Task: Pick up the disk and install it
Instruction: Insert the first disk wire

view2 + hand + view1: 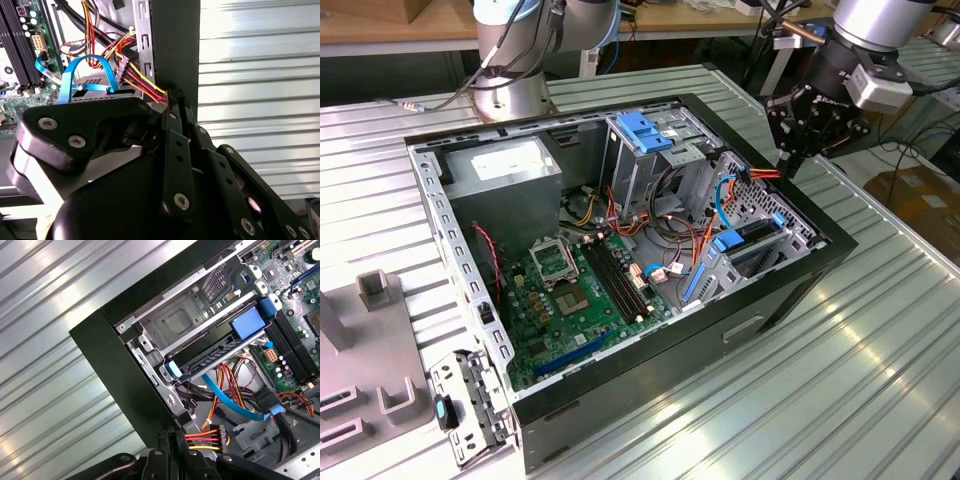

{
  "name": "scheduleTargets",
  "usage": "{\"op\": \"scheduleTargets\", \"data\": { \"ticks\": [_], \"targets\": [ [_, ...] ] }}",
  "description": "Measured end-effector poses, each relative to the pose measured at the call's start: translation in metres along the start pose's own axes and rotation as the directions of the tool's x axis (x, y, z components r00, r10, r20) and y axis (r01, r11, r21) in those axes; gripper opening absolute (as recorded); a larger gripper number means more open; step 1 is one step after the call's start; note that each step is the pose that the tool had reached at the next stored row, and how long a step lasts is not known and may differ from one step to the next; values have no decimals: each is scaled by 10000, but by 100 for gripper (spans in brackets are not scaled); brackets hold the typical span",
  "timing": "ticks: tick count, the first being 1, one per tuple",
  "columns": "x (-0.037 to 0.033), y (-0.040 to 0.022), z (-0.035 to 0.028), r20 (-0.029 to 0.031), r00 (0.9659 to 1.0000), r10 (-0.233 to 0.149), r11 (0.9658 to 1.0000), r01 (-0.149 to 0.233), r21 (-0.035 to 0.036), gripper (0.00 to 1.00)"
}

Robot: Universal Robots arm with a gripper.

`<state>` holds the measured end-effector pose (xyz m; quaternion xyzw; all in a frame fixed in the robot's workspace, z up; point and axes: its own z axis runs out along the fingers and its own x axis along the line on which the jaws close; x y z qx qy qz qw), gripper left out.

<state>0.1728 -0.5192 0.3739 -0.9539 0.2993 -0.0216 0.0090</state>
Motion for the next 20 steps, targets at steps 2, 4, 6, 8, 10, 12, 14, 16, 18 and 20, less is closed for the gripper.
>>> {"op": "scheduleTargets", "data": {
  "ticks": [2, 4, 6, 8, 10, 12, 14, 16, 18, 20],
  "targets": [
    [-1, 1, 0, -3, 10000, 96, 10000, -96, -3, 17],
    [-15, 18, 0, -3, 9999, 110, 9999, -110, -3, 17],
    [-29, 34, -2, -4, 9999, 109, 9999, -109, -4, 17],
    [-57, 70, -4, -4, 9999, 110, 9999, -110, -4, 17],
    [-79, 92, -5, -4, 9999, 109, 9999, -109, -4, 17],
    [-109, 117, -7, -4, 9999, 110, 9999, -110, -3, 17],
    [-123, 127, -8, -3, 9999, 109, 9999, -109, -3, 17],
    [-127, 129, -8, -4, 9999, 133, 9999, -133, -4, 17],
    [-127, 129, -6, -11, 9993, 378, 9993, -378, -12, 17],
    [-127, 129, -4, -28, 9961, 881, 9961, -881, -30, 17]
  ]
}}
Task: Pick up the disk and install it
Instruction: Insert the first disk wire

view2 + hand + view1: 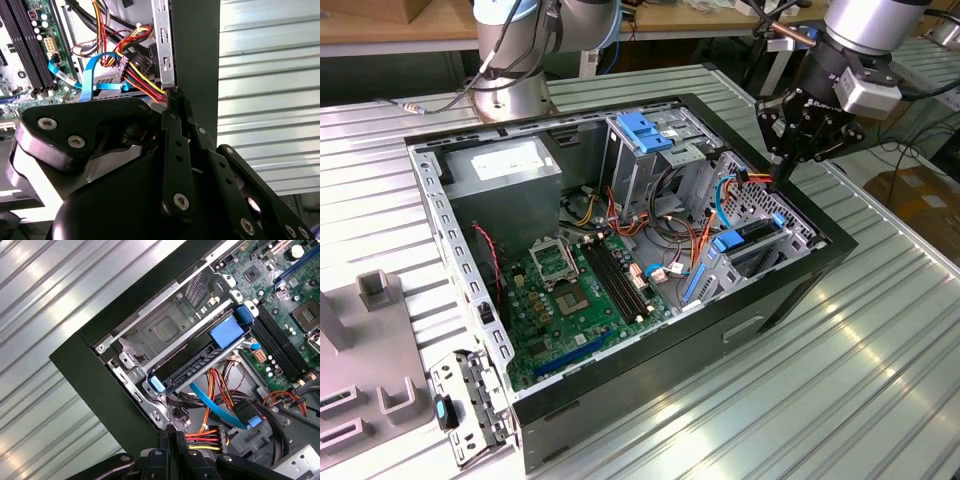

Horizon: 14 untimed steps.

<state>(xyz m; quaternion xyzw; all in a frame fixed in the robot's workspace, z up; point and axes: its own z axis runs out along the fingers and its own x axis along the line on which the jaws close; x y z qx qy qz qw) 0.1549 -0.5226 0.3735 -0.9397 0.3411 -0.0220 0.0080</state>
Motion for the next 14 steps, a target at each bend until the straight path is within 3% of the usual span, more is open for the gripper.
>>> {"op": "scheduleTargets", "data": {
  "ticks": [1, 8, 11, 14],
  "targets": [
    [-2, 3, 5, -22, 9978, 668, 9978, -668, -24, 17],
    [-83, 74, 7, -23, 9971, 754, 9971, -754, -26, 17],
    [-84, 73, 9, -40, 9924, 1226, 9924, -1226, -42, 17],
    [-84, 73, 13, -58, 9847, 1743, 9847, -1743, -58, 17]
  ]
}}
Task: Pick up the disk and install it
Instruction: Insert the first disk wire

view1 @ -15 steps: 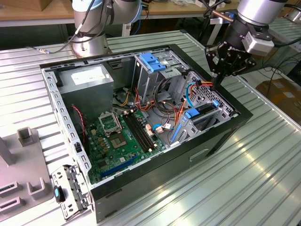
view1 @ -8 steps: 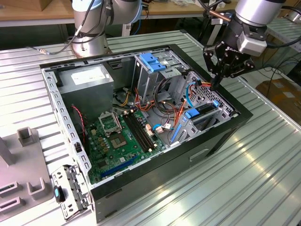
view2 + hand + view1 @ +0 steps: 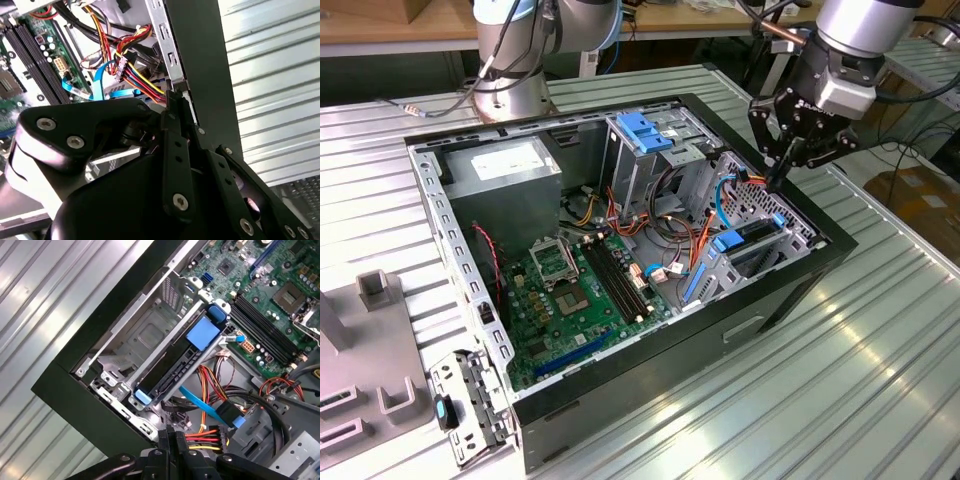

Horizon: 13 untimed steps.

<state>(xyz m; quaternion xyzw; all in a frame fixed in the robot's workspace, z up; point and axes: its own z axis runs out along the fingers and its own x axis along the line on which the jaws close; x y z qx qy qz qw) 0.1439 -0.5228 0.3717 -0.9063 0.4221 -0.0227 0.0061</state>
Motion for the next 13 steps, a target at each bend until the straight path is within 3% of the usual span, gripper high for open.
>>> {"op": "scheduleTargets", "data": {
  "ticks": [4, 5, 8, 10, 13],
  "targets": [
    [-1, 0, 9, -29, 9961, 884, 9961, -884, -32, 17],
    [-1, 0, 14, -41, 9923, 1239, 9923, -1239, -43, 17],
    [-1, 1, 20, -61, 9833, 1821, 9833, -1822, -61, 17],
    [-1, 1, 21, -70, 9789, 2044, 9789, -2044, -68, 17],
    [-19, 21, 21, -69, 9785, 2061, 9785, -2062, -68, 17]
  ]
}}
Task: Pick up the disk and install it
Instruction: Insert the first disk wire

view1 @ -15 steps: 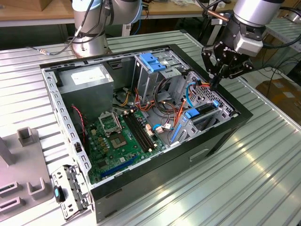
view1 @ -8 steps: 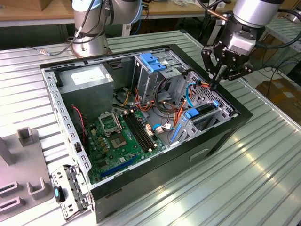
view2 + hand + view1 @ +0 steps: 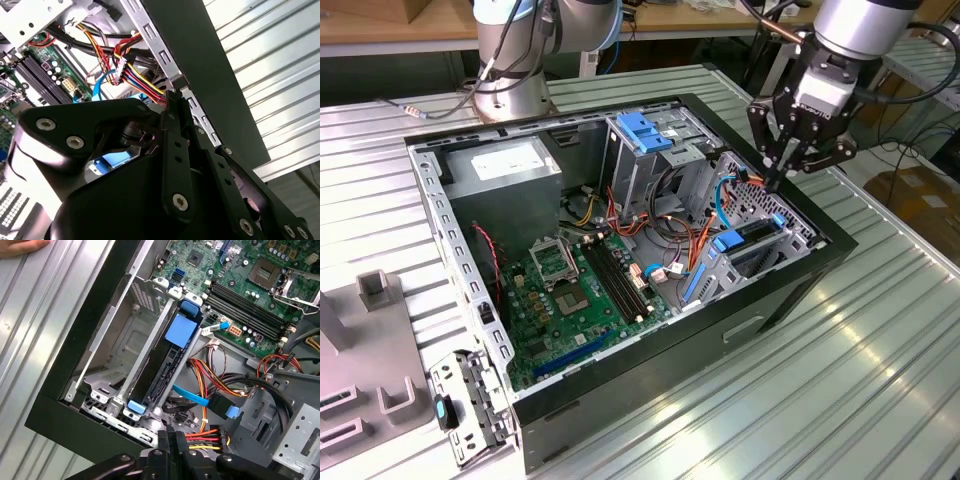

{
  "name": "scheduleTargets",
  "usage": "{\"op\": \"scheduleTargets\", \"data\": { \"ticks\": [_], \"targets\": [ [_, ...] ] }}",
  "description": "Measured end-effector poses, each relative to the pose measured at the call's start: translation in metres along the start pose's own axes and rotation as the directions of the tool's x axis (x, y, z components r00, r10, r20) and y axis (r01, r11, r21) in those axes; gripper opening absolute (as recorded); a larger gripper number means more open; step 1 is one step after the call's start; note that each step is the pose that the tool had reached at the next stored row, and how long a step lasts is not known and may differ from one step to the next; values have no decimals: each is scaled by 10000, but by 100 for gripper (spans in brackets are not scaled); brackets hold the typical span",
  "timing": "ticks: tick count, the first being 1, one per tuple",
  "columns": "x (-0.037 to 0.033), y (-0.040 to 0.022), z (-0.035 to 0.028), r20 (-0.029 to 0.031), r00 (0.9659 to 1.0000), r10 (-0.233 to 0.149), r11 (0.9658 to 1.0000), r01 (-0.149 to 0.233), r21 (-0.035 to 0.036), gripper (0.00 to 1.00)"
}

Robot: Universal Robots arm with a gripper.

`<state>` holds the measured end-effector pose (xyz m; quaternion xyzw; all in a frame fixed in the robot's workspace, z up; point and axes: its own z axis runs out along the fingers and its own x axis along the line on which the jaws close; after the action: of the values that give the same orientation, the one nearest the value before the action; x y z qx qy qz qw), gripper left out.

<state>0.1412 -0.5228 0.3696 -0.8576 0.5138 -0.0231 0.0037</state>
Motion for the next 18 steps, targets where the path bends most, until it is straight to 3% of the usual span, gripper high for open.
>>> {"op": "scheduleTargets", "data": {
  "ticks": [2, 4, 7, 15, 18],
  "targets": [
    [-3, 8, 0, 0, 10000, 10, 10000, -10, 0, 17],
    [-4, 7, 3, -9, 9996, 274, 9996, -274, -9, 17],
    [-4, 9, 6, -27, 9970, 776, 9970, -776, -27, 17],
    [-7, 14, 14, -46, 9896, 1437, 9896, -1437, -47, 17],
    [-50, 94, 10, -49, 9890, 1476, 9890, -1476, -50, 17]
  ]
}}
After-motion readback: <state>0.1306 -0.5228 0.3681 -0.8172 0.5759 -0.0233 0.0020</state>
